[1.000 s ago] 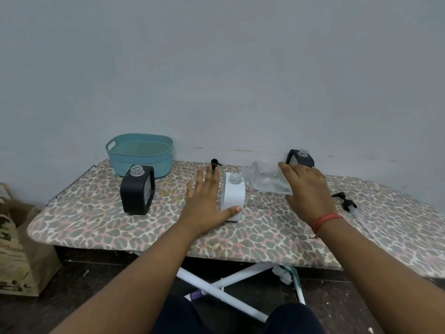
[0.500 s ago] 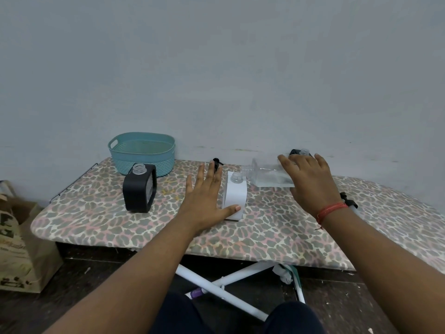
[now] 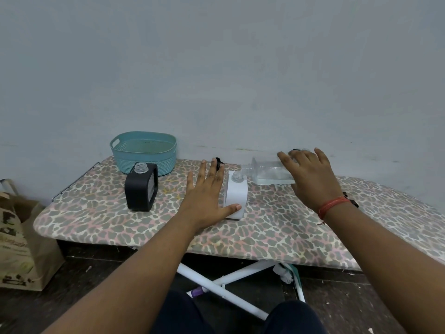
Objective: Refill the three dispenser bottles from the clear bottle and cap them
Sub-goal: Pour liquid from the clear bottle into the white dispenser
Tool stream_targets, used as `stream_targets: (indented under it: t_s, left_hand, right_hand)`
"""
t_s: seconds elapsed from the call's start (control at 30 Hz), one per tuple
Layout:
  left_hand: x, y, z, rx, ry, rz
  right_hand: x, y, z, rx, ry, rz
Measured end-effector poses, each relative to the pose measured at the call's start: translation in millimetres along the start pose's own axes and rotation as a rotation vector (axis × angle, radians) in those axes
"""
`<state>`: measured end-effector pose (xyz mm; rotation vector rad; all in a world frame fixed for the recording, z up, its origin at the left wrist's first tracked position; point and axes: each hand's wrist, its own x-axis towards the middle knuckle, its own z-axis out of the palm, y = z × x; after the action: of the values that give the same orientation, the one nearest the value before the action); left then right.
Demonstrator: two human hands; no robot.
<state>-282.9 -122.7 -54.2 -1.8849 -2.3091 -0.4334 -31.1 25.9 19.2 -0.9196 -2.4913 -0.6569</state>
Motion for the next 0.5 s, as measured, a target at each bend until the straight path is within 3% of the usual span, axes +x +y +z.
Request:
stream_targets:
  t_s: [0.5]
  left_hand:
    - [0.7,-0.5,2.5,0.024,0.019,-0.001]
  right_hand:
    - [0.8,1.4,-2.4,-0.020,0.007,-0.016]
